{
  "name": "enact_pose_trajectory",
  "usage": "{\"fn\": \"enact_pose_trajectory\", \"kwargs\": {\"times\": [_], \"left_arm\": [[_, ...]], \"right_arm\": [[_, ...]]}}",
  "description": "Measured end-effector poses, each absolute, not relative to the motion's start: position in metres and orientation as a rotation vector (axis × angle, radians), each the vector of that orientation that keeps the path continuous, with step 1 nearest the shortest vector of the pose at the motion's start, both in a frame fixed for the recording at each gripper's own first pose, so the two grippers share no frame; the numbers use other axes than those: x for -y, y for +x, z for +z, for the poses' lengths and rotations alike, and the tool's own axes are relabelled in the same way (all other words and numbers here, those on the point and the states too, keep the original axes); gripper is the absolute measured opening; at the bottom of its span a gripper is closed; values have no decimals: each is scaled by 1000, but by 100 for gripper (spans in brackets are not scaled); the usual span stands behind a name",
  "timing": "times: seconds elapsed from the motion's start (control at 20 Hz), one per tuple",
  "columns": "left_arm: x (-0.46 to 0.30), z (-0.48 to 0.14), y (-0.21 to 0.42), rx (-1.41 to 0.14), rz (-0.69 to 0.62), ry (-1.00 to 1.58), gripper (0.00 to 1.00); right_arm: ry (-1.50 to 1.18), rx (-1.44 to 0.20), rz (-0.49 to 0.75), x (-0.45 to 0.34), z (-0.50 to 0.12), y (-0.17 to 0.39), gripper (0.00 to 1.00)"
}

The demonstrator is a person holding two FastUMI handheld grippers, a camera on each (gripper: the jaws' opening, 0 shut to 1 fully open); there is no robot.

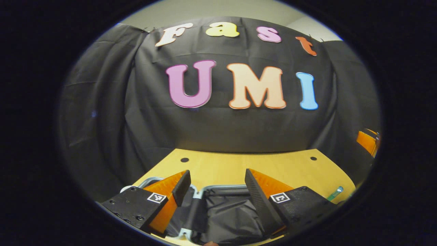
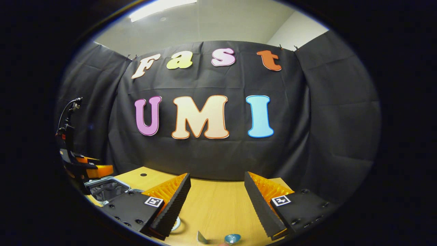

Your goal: First open the suitcase, pack the skin care products into it, and then close the suitcase.

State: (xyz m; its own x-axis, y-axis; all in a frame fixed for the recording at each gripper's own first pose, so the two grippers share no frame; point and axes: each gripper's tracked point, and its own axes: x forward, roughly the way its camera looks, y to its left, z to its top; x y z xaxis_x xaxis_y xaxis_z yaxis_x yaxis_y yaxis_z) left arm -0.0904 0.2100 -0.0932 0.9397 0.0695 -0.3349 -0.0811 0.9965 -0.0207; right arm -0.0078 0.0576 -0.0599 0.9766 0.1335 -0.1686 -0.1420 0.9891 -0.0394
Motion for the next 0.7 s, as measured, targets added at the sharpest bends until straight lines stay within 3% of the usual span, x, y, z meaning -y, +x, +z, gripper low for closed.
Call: {"fn": "enact_pose_trajectory", "kwargs": {"times": [0.7], "left_arm": [[-18, -154, -109, -498, -165, -103, 95]], "right_arm": [[-68, -209, 128, 27, -76, -26, 99]]}}
